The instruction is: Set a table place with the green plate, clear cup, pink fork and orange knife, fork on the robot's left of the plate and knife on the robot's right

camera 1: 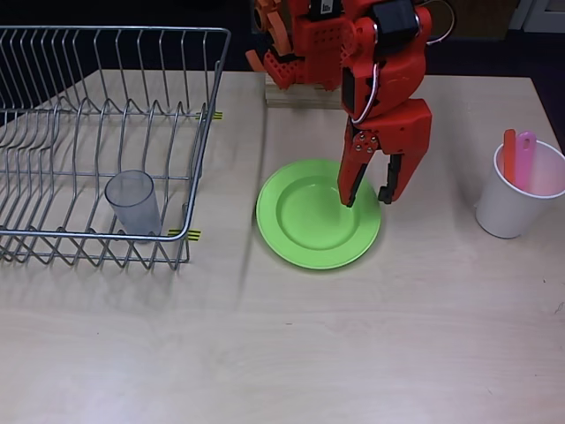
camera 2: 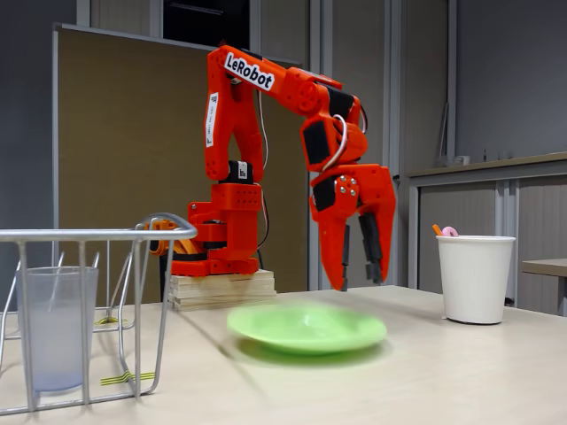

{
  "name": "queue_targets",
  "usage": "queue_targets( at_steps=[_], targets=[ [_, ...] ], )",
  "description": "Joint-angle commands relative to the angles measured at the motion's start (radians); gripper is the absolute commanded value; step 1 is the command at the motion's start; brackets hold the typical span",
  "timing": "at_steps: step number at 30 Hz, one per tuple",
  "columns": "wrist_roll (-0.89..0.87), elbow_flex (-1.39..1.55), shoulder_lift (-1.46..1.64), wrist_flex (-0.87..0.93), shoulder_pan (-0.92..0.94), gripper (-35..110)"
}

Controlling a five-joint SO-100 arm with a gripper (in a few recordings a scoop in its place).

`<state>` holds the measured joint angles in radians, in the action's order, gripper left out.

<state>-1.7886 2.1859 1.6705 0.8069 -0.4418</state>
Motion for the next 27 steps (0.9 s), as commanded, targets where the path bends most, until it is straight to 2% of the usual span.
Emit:
queue_targets(
  at_steps=[1, 11, 17, 21, 27],
  targets=[
    [-0.028, 0.005, 0.003, -0.017, -0.025, 23],
    [-0.055, 0.017, -0.031, -0.061, -0.044, 21],
    [-0.011, 0.063, 0.021, -0.038, -0.006, 6],
    [0.075, 0.075, 0.107, 0.012, 0.054, 3],
    [0.321, -0.066, 0.225, 0.173, 0.193, 6]
  ],
)
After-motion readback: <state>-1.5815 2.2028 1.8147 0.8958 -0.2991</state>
